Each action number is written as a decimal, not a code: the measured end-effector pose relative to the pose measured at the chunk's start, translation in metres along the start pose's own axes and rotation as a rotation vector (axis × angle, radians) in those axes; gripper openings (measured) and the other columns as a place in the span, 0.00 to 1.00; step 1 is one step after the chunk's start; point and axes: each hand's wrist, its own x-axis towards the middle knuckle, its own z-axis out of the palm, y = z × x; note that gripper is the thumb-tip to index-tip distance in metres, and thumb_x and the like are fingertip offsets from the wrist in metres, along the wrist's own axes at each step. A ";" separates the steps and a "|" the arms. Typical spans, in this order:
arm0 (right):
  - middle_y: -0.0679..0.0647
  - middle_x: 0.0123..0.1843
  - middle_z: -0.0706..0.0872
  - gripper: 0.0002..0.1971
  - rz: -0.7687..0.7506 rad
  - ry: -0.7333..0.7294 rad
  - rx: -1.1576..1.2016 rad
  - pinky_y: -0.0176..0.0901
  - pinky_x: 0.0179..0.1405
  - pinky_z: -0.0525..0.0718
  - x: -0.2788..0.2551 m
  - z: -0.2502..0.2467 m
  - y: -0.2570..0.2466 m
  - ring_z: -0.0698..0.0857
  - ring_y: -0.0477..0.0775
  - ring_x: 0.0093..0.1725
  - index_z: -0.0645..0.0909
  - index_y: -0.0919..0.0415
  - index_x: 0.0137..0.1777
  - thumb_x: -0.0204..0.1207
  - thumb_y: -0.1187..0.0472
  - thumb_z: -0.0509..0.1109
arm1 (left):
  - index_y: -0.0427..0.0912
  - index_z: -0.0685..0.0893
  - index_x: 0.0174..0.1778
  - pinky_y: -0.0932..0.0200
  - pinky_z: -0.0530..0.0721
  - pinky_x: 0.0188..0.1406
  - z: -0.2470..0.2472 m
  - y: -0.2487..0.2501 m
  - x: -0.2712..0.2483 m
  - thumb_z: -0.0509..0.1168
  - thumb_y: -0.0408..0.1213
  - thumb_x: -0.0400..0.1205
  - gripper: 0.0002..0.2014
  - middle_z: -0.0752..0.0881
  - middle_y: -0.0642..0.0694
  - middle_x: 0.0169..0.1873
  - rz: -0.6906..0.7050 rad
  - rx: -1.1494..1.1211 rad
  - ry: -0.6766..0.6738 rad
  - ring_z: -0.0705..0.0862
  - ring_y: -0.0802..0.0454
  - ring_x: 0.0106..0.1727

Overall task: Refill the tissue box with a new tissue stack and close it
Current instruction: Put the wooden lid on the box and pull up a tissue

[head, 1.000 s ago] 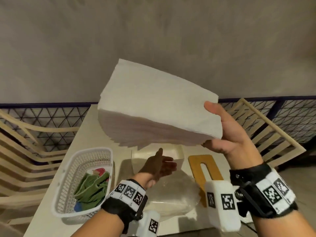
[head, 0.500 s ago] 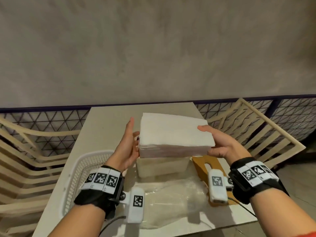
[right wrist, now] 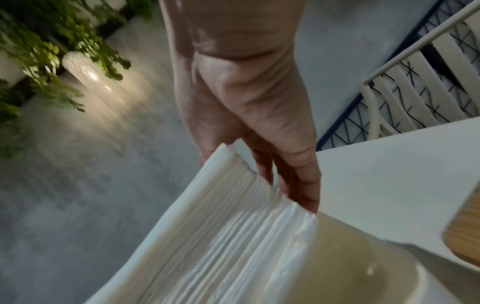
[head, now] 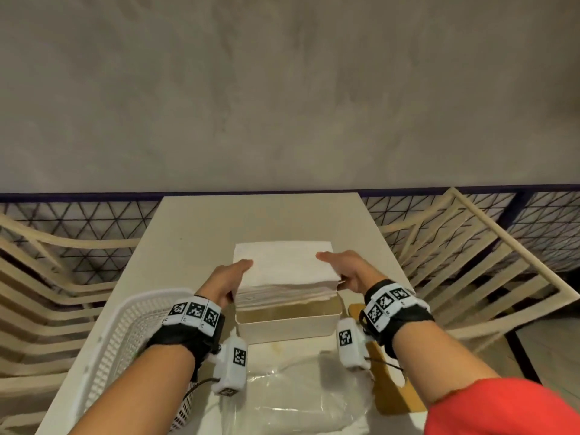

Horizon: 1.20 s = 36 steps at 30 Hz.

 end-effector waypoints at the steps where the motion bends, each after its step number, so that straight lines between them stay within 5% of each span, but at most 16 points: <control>1: 0.64 0.60 0.83 0.28 0.004 0.024 -0.009 0.49 0.38 0.83 0.010 0.002 0.008 0.84 0.64 0.49 0.75 0.72 0.64 0.73 0.49 0.74 | 0.29 0.83 0.57 0.47 0.83 0.53 0.002 -0.005 0.005 0.67 0.46 0.78 0.22 0.89 0.33 0.50 -0.011 0.015 0.007 0.88 0.37 0.50; 5: 0.61 0.42 0.85 0.23 -0.003 0.080 -0.044 0.46 0.37 0.80 0.028 0.003 0.024 0.84 0.59 0.39 0.79 0.71 0.52 0.71 0.49 0.75 | 0.29 0.85 0.52 0.41 0.85 0.59 0.006 -0.017 0.022 0.69 0.50 0.74 0.24 0.90 0.34 0.47 -0.021 0.093 0.030 0.89 0.37 0.49; 8: 0.60 0.43 0.85 0.20 -0.019 0.064 -0.025 0.45 0.39 0.78 0.033 -0.002 0.029 0.84 0.59 0.40 0.82 0.71 0.49 0.70 0.52 0.76 | 0.30 0.84 0.53 0.41 0.85 0.58 0.004 -0.022 0.028 0.70 0.53 0.70 0.28 0.90 0.35 0.49 -0.020 0.140 0.023 0.88 0.38 0.50; 11: 0.55 0.32 0.79 0.15 -0.051 0.055 -0.063 0.40 0.29 0.73 0.029 -0.003 0.036 0.78 0.53 0.31 0.77 0.65 0.34 0.74 0.55 0.74 | 0.30 0.83 0.52 0.41 0.86 0.58 0.006 -0.024 0.027 0.68 0.50 0.74 0.24 0.89 0.35 0.50 -0.029 0.185 0.011 0.88 0.37 0.50; 15: 0.62 0.42 0.88 0.20 -0.119 0.076 -0.124 0.45 0.39 0.78 0.034 0.004 0.044 0.86 0.63 0.43 0.84 0.71 0.44 0.75 0.50 0.72 | 0.27 0.81 0.54 0.44 0.84 0.60 0.013 -0.025 0.027 0.63 0.49 0.79 0.24 0.88 0.33 0.51 -0.016 0.288 0.079 0.86 0.37 0.52; 18: 0.56 0.32 0.81 0.20 -0.146 0.099 -0.248 0.46 0.40 0.76 0.042 0.008 0.050 0.81 0.59 0.38 0.78 0.61 0.31 0.76 0.47 0.69 | 0.28 0.78 0.58 0.50 0.82 0.56 0.017 -0.027 0.029 0.61 0.46 0.81 0.22 0.84 0.36 0.52 -0.011 0.347 0.112 0.84 0.37 0.56; 21: 0.59 0.50 0.87 0.17 -0.175 0.090 -0.320 0.44 0.46 0.80 0.044 0.010 0.059 0.85 0.60 0.51 0.85 0.65 0.51 0.77 0.49 0.69 | 0.30 0.79 0.47 0.57 0.76 0.41 0.020 -0.030 0.029 0.60 0.37 0.81 0.11 0.82 0.38 0.43 -0.009 0.428 0.109 0.81 0.40 0.47; 25: 0.61 0.63 0.78 0.24 -0.243 0.110 -0.420 0.42 0.48 0.76 0.043 0.015 0.065 0.81 0.60 0.54 0.74 0.63 0.65 0.75 0.49 0.71 | 0.30 0.78 0.47 0.60 0.73 0.28 0.022 -0.032 0.029 0.58 0.27 0.78 0.07 0.82 0.37 0.43 -0.036 0.495 0.120 0.81 0.41 0.44; 30: 0.62 0.67 0.67 0.27 -0.271 0.113 -0.461 0.42 0.49 0.75 0.044 -0.001 0.055 0.77 0.60 0.53 0.67 0.61 0.69 0.74 0.53 0.73 | 0.32 0.78 0.57 0.61 0.73 0.32 0.019 -0.022 0.022 0.60 0.33 0.80 0.12 0.83 0.36 0.52 0.084 0.634 0.182 0.80 0.46 0.42; 33: 0.60 0.66 0.74 0.20 -0.517 0.164 -0.703 0.44 0.57 0.76 0.041 -0.003 0.042 0.78 0.62 0.61 0.76 0.57 0.66 0.73 0.62 0.71 | 0.39 0.76 0.69 0.66 0.76 0.45 0.021 -0.021 0.024 0.62 0.32 0.80 0.20 0.84 0.41 0.61 0.363 0.702 0.209 0.83 0.45 0.54; 36: 0.58 0.68 0.77 0.20 -0.735 0.016 -0.892 0.46 0.64 0.74 0.034 0.020 0.031 0.76 0.59 0.66 0.79 0.55 0.66 0.74 0.63 0.70 | 0.43 0.80 0.67 0.82 0.72 0.47 0.037 -0.024 0.028 0.66 0.30 0.78 0.20 0.84 0.47 0.62 0.545 0.835 0.029 0.82 0.55 0.53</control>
